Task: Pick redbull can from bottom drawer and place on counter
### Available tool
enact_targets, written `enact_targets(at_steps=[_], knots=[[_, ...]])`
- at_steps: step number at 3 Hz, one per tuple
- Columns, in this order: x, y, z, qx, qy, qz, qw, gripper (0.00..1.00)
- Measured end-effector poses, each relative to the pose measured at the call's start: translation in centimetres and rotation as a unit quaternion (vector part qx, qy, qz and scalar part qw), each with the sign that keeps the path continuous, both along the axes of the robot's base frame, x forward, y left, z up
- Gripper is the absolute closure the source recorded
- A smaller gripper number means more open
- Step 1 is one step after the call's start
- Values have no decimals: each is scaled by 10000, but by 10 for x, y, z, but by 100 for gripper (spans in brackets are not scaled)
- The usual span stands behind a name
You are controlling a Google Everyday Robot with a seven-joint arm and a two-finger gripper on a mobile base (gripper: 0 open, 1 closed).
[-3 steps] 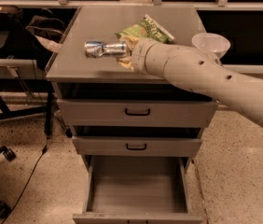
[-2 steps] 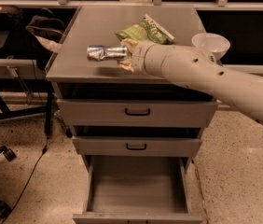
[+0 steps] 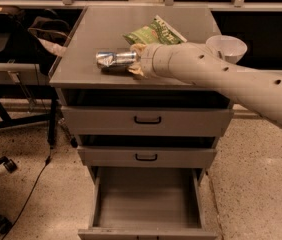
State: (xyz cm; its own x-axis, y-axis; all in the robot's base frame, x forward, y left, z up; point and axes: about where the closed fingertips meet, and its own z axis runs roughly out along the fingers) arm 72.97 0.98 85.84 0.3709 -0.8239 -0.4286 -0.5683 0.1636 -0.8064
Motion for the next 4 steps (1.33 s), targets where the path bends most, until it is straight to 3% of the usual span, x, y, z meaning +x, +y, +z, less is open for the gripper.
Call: enact_targets(at_steps=[4], knots=[[0,0,0,0,0,1,10000,4]])
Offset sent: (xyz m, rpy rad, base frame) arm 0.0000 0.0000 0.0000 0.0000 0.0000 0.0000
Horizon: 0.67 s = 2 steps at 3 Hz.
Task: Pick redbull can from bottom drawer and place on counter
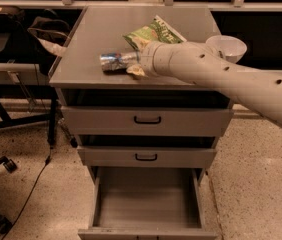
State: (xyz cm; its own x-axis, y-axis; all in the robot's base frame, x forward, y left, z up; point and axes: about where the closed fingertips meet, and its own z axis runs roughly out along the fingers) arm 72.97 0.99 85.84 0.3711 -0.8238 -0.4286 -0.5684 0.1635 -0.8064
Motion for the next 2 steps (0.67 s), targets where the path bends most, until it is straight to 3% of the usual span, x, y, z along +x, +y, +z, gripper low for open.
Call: enact_targets(at_steps=[2], knots=[[0,0,0,0,0,0,10000,0]])
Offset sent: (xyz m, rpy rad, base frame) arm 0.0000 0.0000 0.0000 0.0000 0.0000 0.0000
